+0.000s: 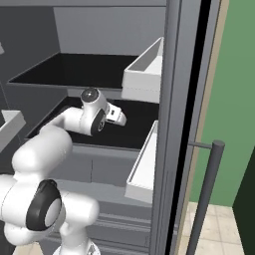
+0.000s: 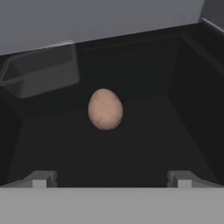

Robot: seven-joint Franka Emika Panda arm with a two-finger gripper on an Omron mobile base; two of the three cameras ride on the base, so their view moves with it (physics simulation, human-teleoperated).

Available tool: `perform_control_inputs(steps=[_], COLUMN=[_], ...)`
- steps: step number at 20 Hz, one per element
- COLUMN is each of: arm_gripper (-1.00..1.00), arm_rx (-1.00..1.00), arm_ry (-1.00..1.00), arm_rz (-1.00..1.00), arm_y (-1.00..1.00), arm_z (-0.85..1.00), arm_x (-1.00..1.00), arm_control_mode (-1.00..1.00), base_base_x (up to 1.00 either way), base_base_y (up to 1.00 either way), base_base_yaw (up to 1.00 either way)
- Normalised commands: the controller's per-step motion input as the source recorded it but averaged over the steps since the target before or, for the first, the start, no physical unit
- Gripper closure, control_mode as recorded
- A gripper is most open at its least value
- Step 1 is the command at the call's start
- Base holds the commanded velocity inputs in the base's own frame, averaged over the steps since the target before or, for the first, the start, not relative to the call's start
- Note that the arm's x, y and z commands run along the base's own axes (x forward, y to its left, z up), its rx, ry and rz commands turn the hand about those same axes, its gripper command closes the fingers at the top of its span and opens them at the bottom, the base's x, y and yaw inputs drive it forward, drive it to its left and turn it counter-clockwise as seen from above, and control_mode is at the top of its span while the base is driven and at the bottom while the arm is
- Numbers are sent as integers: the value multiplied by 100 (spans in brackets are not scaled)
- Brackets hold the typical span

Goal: Pick the egg and butter from the fridge and place them by the bowl for mixing.

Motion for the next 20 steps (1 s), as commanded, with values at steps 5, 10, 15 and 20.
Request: perform_control_inputs(steps=[5,10,15,20], arm_gripper=[-100,-100,-100,-100], arm_rx=[0,0,0,0], arm_ry=[0,-1,-1,0], arm_rz=[0,0,0,0], arm_y=[0,0,0,0], arm_z=[-1,-9,-16,-14], arm_x=[33,34,24,17], arm_control_mode=[-100,-100,-100,-100], base_base_x=[0,0,0,0], base_base_y=[0,0,0,0], base_base_yaw=[0,0,0,0])
